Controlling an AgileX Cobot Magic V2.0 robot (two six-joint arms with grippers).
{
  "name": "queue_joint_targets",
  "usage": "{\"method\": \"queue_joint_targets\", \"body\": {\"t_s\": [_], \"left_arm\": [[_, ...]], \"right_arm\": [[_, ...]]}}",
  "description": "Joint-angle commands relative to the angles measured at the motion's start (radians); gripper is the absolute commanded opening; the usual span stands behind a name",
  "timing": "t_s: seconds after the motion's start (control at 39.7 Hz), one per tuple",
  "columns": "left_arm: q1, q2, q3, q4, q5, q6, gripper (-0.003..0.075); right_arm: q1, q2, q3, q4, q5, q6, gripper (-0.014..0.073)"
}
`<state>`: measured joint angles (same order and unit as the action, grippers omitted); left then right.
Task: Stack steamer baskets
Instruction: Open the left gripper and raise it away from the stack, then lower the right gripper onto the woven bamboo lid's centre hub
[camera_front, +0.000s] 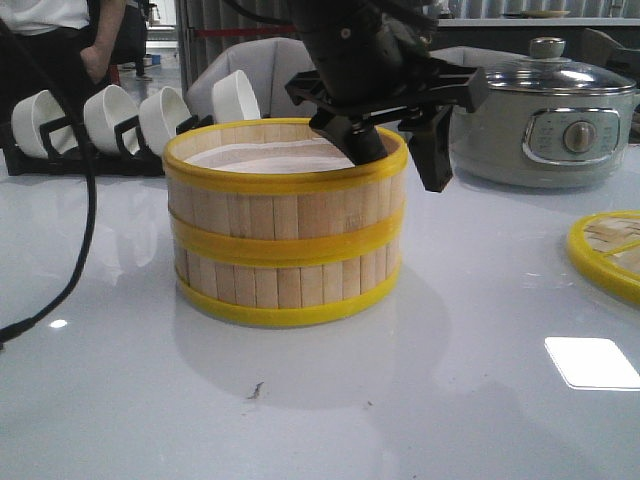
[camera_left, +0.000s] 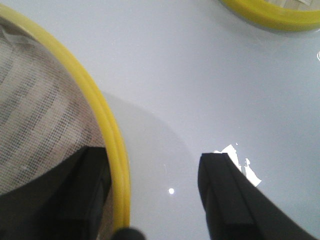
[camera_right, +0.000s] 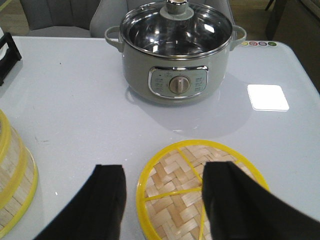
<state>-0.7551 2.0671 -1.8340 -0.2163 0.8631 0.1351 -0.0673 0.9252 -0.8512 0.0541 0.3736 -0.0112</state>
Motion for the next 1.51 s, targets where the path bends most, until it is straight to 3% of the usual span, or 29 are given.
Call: {"method": "queue_joint_targets", "body": {"t_s": [0.0, 0.2, 0.38, 0.45, 0.6, 0.65, 0.83, 0.98, 1.16, 1.48], "left_arm": [[-0.012, -0.077, -0.050, 0.000, -0.051, -0.016, 0.0456], [-0.010, -0.098, -0.156, 0.193, -0.007, -0.119, 0.0456], [0.012, -0.127, -0.202, 0.226, 0.030, -0.159, 0.0440], [0.031, -0.141, -0.202, 0.226, 0.055, -0.164, 0.0361], [0.095, -0.191, -0.202, 0.226, 0.094, -0.162, 0.0071], [0.124, -0.215, -0.202, 0.226, 0.096, -0.162, 0.0104], [0.291, -0.347, -0.192, 0.227, 0.088, -0.162, 0.0085], [0.471, -0.524, -0.069, 0.224, 0.014, -0.162, 0.0085], [0.655, -0.781, 0.221, 0.185, -0.088, -0.162, 0.0085], [0.696, -1.142, 0.724, 0.171, -0.233, -0.166, 0.0085]], "right_arm": [[-0.004, 0.000, -0.039, 0.007, -0.076, 0.002, 0.0462], [-0.004, 0.006, -0.039, 0.007, -0.076, 0.002, 0.0462], [-0.004, 0.006, -0.039, 0.007, -0.076, 0.002, 0.0462], [-0.004, 0.006, -0.039, 0.007, -0.076, 0.002, 0.0462], [-0.004, 0.006, -0.039, 0.007, -0.076, 0.002, 0.0462], [-0.004, 0.006, -0.039, 0.007, -0.076, 0.002, 0.0462], [-0.004, 0.006, -0.039, 0.008, -0.076, 0.002, 0.0462], [-0.004, 0.006, -0.039, 0.021, -0.076, 0.002, 0.0462], [-0.004, 0.006, -0.039, 0.025, -0.076, 0.002, 0.0462], [-0.001, 0.006, -0.039, 0.025, -0.086, 0.002, 0.0462]]}}
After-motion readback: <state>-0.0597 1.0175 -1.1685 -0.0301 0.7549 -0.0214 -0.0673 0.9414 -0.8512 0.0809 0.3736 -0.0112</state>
